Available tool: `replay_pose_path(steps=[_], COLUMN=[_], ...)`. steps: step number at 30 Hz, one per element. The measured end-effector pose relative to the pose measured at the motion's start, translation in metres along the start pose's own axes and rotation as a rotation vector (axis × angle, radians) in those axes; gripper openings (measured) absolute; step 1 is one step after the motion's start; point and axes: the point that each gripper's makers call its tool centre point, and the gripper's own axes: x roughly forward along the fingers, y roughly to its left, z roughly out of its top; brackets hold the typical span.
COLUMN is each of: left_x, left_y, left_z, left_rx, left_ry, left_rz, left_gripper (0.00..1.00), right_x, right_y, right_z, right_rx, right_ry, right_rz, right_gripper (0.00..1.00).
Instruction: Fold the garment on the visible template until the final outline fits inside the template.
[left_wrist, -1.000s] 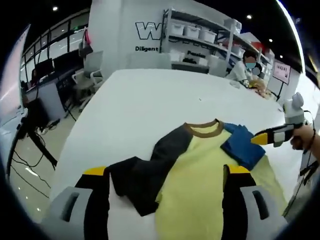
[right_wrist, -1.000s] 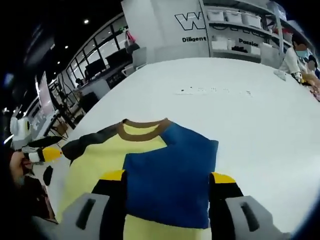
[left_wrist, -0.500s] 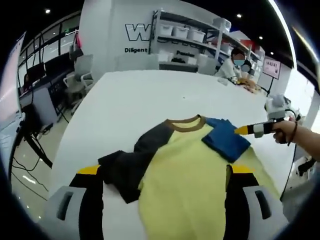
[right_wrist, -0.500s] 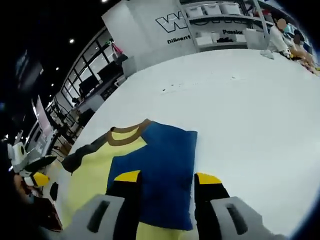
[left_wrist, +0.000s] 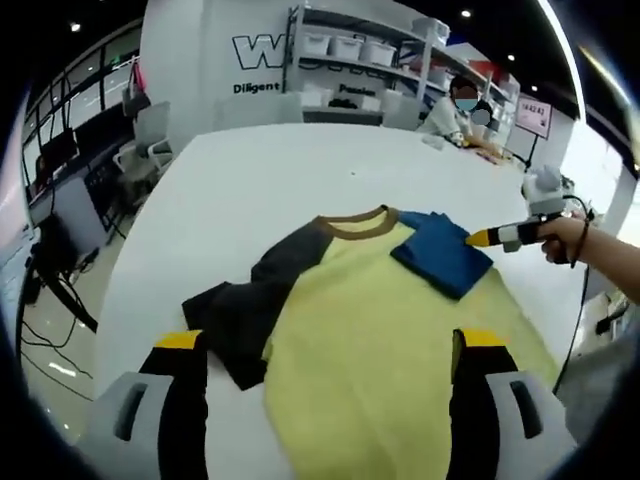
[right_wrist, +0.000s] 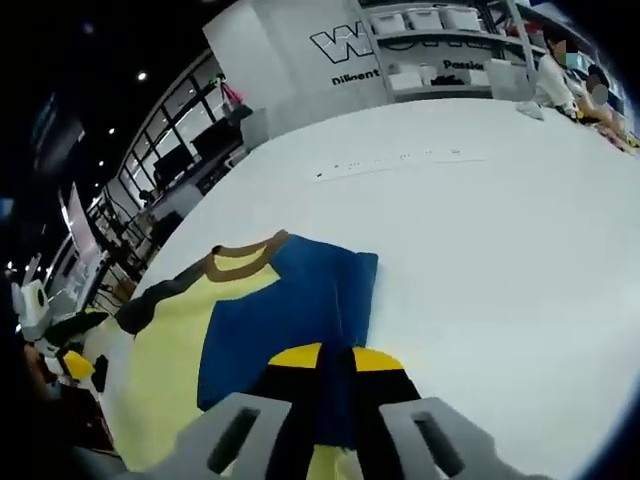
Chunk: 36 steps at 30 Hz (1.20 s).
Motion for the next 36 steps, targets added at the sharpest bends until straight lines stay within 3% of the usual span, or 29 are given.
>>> replay_pose_path(steps=[14, 21, 22, 33, 36], left_x=[-0.013, -0.016, -0.018, -0.029, -0.034], left_y=[-0.02, -0.023, -0.025, -0.029, -0.028], left_z=[0.007, 0.006, 0.005, -0.012, -0.014], left_rx=[0.047, 0.063, 0.062, 0.091, 0.095], left_ry=[-0.032, -0.032, -0.03, 0.019, 0.017], left_rz=[-0.059, -0.072, -0.081, -0.089, -0.092], left_gripper=[0.99, 0.99, 0.99, 0.99, 0.99], right_x=[-0.016, -0.021, -0.023, -0.024, -0.018], right_y=[0.015, 0.036, 0.051, 0.119, 0.146], right_z=[0.015, 0.025, 0.028, 0.033, 0.031], right_rx=[-0.111, -0.141, -0.154, -0.21, -0.228], right_ry=[-0.03, -0.061, -0.067, -0.079, -0.078], right_rz=[-0.015, 0.026, 0.054, 0.18, 0.22], right_gripper=[0.0, 0.0, 0.0, 0.0, 0.0])
